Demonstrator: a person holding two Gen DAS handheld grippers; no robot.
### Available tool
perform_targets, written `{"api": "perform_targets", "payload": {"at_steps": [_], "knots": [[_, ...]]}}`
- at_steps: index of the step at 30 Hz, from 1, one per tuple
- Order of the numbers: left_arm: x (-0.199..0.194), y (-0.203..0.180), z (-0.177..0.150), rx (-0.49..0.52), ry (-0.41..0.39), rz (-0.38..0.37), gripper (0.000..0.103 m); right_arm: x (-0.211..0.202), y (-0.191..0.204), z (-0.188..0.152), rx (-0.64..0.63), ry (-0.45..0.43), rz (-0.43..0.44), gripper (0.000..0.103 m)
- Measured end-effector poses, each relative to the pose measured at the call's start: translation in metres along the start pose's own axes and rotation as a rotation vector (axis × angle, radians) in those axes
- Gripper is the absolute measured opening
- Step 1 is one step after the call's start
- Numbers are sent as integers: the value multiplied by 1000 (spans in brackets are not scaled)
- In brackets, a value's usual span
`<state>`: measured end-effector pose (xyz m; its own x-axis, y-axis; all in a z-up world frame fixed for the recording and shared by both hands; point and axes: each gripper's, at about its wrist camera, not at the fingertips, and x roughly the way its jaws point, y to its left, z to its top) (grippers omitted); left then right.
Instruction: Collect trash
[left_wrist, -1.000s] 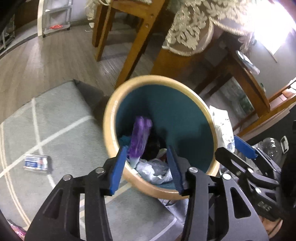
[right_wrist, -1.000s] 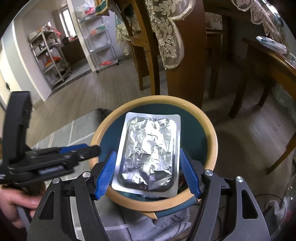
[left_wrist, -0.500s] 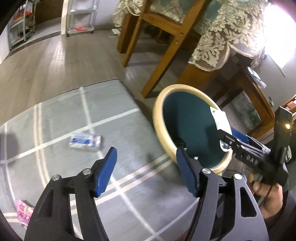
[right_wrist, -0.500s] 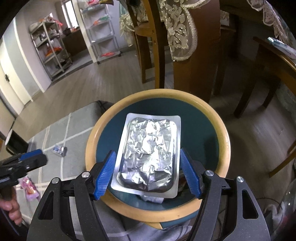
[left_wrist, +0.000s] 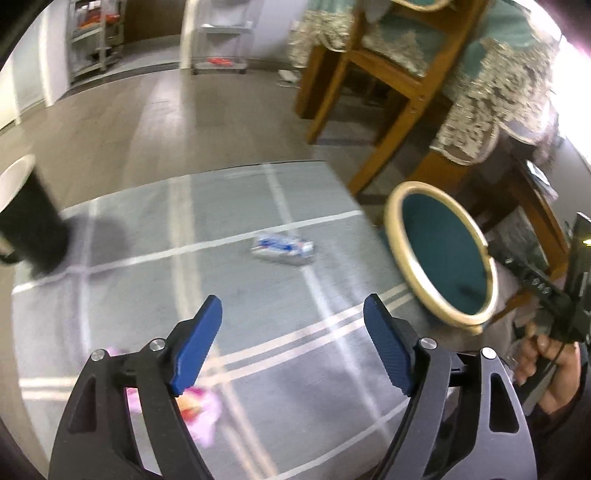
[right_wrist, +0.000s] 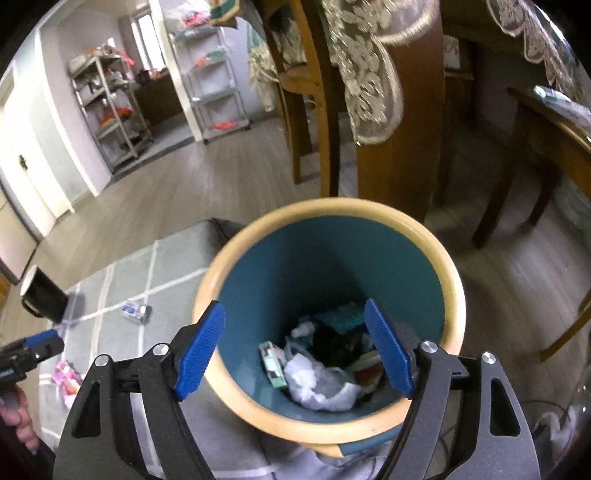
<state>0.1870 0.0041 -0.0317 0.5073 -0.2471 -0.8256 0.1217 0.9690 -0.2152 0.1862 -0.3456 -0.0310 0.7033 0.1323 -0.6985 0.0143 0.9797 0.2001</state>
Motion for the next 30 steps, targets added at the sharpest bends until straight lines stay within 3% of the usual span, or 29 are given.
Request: {"api": "perform_targets", "payload": {"at_steps": [7, 12, 18, 26, 30], "knots": [[-38, 58, -22, -131, -48, 117, 78, -5, 25, -3, -57, -25, 59, 80], [-49, 93, -39, -222, -36, 210, 78, -4, 47, -9, -103, -14, 95, 80], [-58, 119, -55, -294, -13, 272, 78, -3, 67, -13, -149, 0, 157, 80], [-48, 126, -62, -321, 43, 257, 79, 11, 91, -18, -208, 68, 237, 85], [-39, 130, -63, -361, 70, 161, 79, 20, 109, -24, -267, 106, 267, 85]]}}
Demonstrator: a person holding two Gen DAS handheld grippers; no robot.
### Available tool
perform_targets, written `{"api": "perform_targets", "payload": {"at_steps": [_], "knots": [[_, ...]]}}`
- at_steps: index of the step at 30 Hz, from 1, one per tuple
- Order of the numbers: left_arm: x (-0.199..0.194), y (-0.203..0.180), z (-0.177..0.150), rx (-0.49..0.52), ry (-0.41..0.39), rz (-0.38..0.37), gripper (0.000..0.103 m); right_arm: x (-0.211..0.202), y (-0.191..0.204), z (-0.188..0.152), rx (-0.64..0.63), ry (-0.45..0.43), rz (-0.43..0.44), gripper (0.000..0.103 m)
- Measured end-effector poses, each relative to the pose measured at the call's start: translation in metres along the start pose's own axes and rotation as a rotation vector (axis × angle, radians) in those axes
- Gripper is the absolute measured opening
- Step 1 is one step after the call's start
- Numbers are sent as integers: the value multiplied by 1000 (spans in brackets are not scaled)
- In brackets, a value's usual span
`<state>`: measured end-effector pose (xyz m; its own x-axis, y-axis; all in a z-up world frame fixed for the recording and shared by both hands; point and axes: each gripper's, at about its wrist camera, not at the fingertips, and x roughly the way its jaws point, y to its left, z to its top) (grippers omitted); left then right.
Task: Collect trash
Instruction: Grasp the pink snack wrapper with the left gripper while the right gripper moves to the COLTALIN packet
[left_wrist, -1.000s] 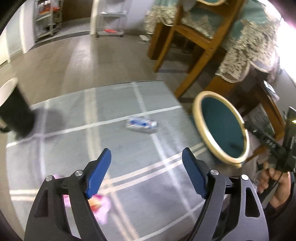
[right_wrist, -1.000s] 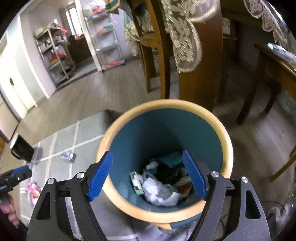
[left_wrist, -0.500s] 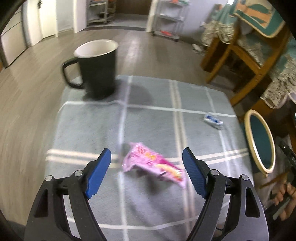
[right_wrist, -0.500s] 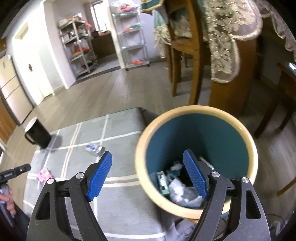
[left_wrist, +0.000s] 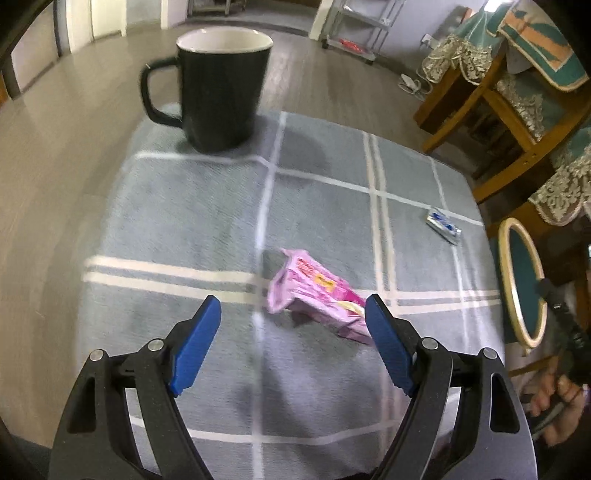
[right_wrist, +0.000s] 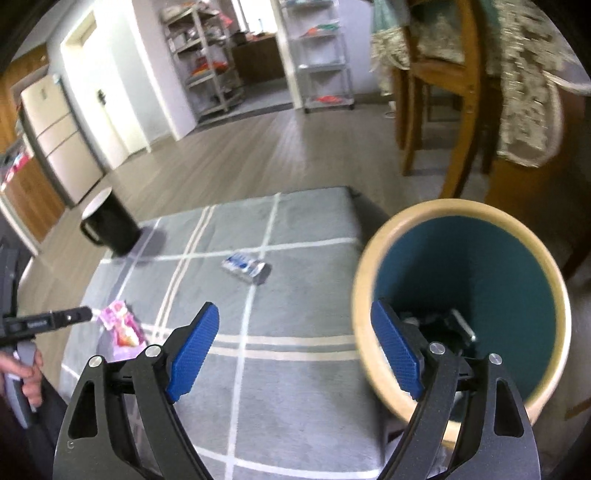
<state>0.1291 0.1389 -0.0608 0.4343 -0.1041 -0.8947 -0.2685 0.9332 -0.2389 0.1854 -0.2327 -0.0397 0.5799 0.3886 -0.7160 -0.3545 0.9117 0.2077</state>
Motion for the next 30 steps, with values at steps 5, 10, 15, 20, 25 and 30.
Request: {"api": "perform_targets", "payload": {"at_steps": [5, 10, 15, 20, 25, 30], "knots": [[13, -10, -1, 7, 39, -58, 79, 23, 24, 6, -90, 50, 20, 85], [31, -17, -2, 14, 99, -38, 78, 46, 39, 13, -154, 94, 36, 85], [49, -25, -3, 32, 140, -20, 70, 66, 51, 20, -228, 129, 41, 85], [58, -36, 0, 83, 126, 30, 59, 89, 64, 28, -337, 158, 23, 85], [62, -42, 4, 118, 109, 51, 40, 113, 72, 39, -429, 182, 9, 85], [65, -42, 8, 122, 112, 30, 16, 136, 82, 46, -483, 207, 20, 85]]}}
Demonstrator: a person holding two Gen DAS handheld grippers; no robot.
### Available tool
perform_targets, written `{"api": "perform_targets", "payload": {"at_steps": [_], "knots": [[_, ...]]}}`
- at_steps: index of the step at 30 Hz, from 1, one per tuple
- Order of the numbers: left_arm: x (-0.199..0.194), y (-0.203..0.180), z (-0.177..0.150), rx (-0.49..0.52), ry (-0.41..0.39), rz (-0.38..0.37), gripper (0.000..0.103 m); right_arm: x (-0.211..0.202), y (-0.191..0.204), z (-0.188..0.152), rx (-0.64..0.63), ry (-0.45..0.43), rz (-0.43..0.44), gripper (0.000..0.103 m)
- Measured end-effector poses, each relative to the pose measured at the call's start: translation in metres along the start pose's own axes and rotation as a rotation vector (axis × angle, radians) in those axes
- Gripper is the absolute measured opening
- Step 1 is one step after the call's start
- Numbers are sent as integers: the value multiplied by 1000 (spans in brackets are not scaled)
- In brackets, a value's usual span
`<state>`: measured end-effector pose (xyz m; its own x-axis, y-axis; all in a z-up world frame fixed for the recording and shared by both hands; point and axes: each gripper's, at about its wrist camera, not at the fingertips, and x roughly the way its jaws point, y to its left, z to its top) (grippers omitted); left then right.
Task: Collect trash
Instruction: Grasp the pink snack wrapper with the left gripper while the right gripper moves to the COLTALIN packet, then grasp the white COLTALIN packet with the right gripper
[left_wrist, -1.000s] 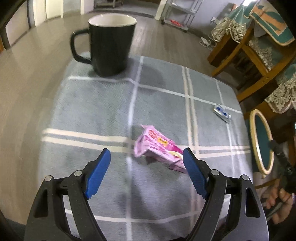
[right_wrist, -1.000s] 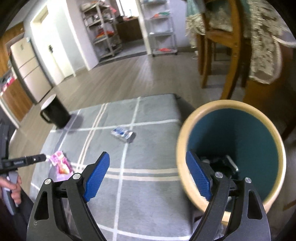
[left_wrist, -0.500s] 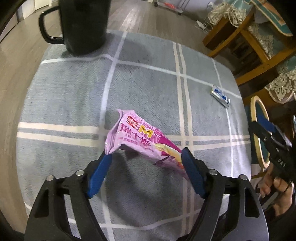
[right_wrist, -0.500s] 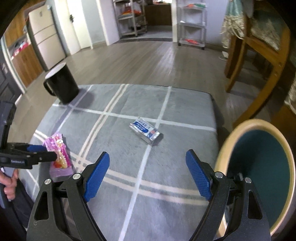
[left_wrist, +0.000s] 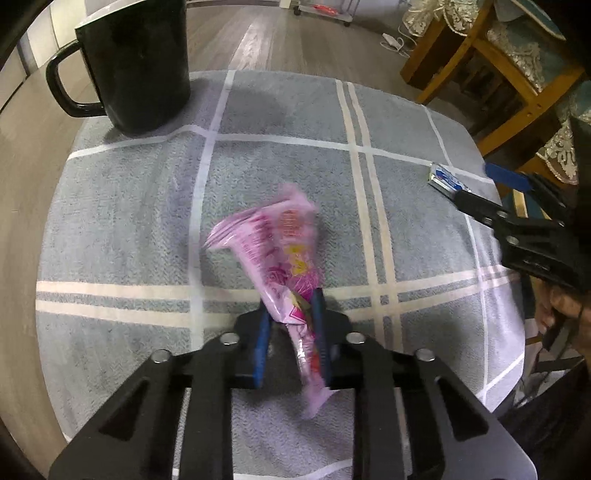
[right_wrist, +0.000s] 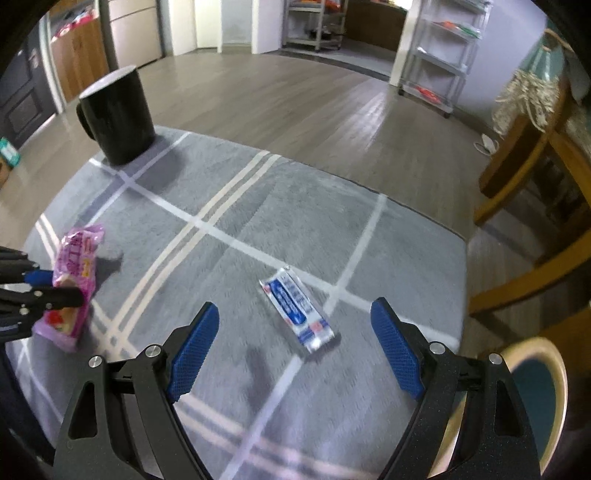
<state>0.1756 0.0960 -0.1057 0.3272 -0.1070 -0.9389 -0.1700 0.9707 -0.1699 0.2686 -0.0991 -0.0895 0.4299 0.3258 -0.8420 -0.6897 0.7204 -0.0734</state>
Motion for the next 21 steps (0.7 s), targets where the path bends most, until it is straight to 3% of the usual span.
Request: {"api": "perform_targets", "payload": {"at_steps": [8, 15, 21], "knots": [[-4, -6, 1, 27, -27, -40, 11, 22, -3, 4, 24, 51, 40, 68], [-8, -12, 2, 44, -53, -52, 10, 23, -6, 1, 62, 55, 66, 32], [-13, -11, 0, 41, -70, -66, 10, 11, -6, -15, 119, 66, 69, 31]]}}
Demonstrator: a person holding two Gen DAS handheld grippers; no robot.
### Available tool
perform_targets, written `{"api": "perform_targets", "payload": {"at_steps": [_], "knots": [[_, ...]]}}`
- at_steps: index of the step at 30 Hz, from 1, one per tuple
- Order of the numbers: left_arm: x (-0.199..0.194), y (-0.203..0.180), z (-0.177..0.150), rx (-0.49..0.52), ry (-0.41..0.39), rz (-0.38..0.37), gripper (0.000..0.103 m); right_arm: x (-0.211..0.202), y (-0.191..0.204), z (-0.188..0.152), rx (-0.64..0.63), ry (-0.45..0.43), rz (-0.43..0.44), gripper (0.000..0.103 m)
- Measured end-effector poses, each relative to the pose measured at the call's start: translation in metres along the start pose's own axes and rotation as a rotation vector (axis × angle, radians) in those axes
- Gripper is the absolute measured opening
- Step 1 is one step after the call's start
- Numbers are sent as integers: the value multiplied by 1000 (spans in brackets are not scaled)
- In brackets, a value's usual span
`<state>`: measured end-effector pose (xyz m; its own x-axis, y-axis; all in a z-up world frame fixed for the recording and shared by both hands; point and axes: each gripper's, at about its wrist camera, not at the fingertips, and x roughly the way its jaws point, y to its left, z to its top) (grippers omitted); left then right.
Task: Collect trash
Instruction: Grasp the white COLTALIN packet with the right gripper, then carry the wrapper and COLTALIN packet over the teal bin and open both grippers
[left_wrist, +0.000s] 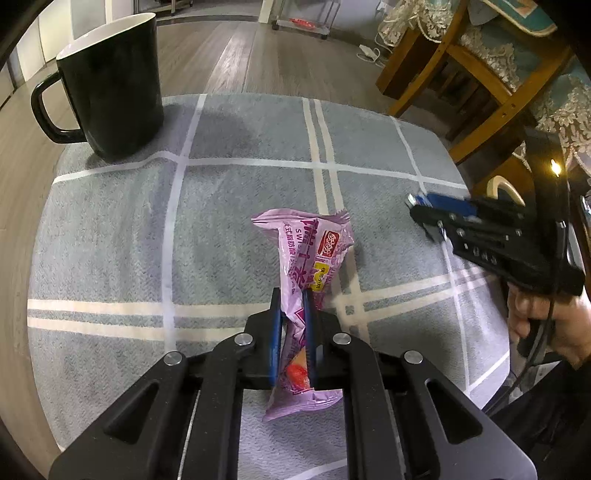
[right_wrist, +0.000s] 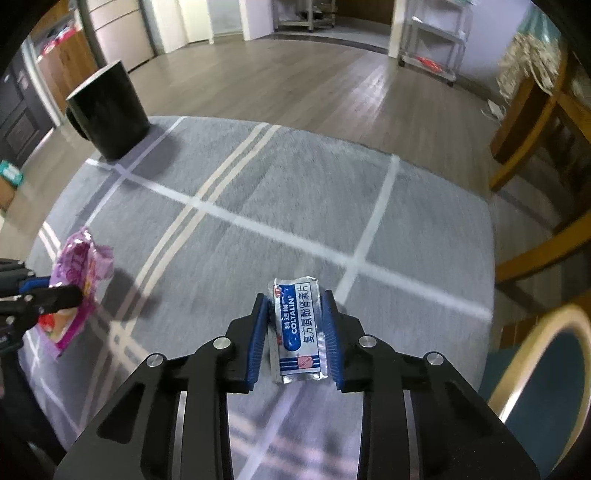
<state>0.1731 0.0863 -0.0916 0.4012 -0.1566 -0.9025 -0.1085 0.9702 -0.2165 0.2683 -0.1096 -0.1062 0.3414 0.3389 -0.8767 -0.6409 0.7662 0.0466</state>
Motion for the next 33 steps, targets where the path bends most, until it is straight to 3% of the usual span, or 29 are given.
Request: {"api": "perform_targets", "payload": {"at_steps": [8, 19, 26, 33], "knots": [[-7, -7, -6, 25, -15, -38, 9, -43, 7, -38, 128, -76, 4, 31], [-8, -36, -15, 96, -17, -85, 9, -120, 3, -87, 297, -251, 2, 31], [-14, -45, -10, 87, -25, -145, 9, -154, -9, -104, 340, -329, -13, 31], [-18, -90, 5, 140, -45, -208, 9, -177, -38, -121, 435, -386, -61, 31]]}}
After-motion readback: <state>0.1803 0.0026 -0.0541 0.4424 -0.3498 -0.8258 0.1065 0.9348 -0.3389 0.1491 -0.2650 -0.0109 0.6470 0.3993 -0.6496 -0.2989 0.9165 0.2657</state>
